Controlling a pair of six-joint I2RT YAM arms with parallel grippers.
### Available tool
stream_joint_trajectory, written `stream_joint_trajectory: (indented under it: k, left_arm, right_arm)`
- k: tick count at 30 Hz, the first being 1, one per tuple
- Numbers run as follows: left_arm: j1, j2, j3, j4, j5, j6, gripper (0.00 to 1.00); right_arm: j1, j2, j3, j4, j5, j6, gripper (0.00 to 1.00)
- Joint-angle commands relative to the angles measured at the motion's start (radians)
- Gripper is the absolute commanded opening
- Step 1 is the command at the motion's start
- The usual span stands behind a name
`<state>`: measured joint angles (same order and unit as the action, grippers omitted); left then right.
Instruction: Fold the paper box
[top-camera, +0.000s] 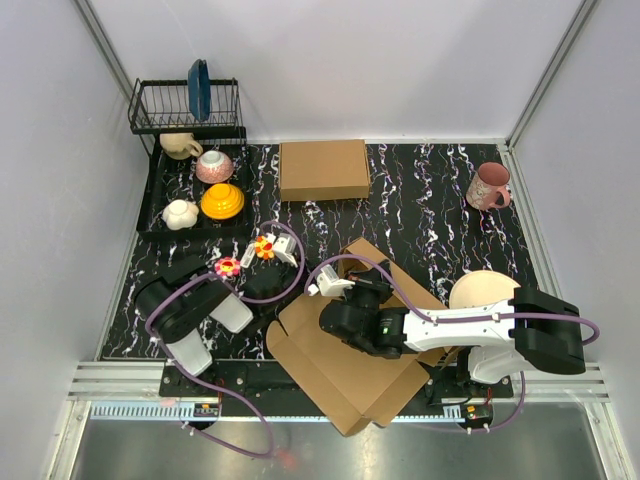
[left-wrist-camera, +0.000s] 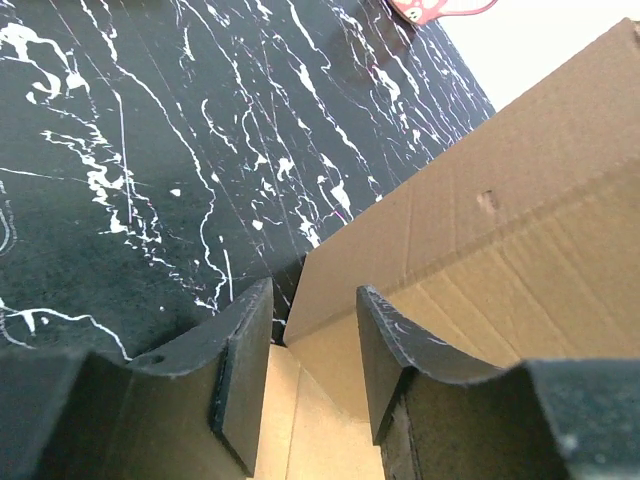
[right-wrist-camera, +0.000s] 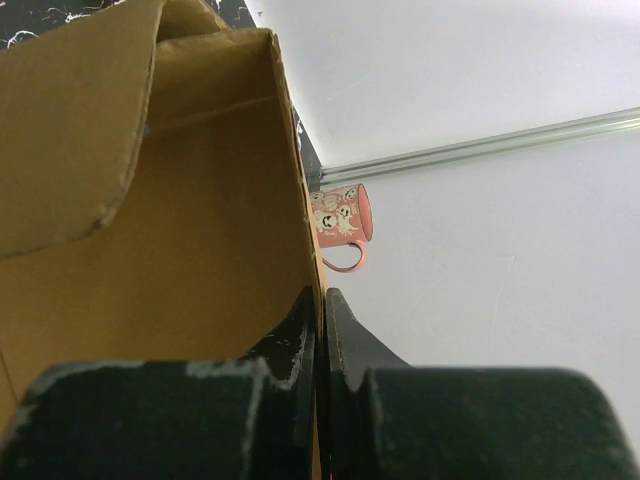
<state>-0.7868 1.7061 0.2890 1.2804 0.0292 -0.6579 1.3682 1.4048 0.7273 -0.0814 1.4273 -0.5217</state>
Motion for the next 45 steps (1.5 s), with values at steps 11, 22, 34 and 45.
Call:
stream_joint_trajectory:
  k: [11,22,34,45]
  left_arm:
    - [0.009,-0.154,-0.057,0.387,0.049,0.090,0.59]
    - [-0.025,-0.059,0.025,0.385,0.109,0.124,0.99]
    - [-0.025,0.041,0.136,0.387,0.150,0.158,0.92]
    - [-0.031,0.087,0.208,0.387,0.169,0.192,0.29]
  right_arm:
    - [0.009,0.026,0.004,0.002,-0.146,0.129,0.00]
    - [0.009,0.028,0.004,-0.003,-0.153,0.134,0.00]
    - [0.009,0.033,0.007,-0.006,-0.165,0.140,0.00]
    - [0.009,0.039,0.009,-0.014,-0.166,0.149,0.00]
